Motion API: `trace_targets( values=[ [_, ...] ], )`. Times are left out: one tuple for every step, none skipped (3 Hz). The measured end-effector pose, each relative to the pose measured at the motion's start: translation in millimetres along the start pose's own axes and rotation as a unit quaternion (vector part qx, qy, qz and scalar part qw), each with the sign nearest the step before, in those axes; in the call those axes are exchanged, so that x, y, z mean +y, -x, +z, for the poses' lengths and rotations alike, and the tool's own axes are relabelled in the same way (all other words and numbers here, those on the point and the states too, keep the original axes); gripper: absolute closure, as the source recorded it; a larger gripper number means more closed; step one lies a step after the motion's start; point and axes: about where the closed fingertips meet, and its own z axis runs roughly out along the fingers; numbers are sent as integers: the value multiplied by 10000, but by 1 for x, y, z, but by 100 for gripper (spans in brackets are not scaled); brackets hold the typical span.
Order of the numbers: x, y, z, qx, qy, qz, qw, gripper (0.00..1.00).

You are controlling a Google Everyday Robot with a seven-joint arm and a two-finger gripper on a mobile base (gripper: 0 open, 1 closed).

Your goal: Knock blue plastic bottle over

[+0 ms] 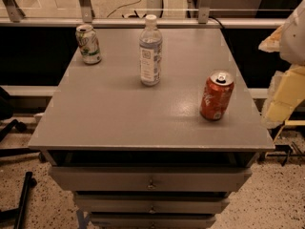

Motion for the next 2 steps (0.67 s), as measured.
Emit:
trace_targets(
  values=[
    [0, 0, 0, 0, -1, 0, 10000, 0],
    [-22, -4, -2, -173, -74, 23, 9998, 0]
  ],
)
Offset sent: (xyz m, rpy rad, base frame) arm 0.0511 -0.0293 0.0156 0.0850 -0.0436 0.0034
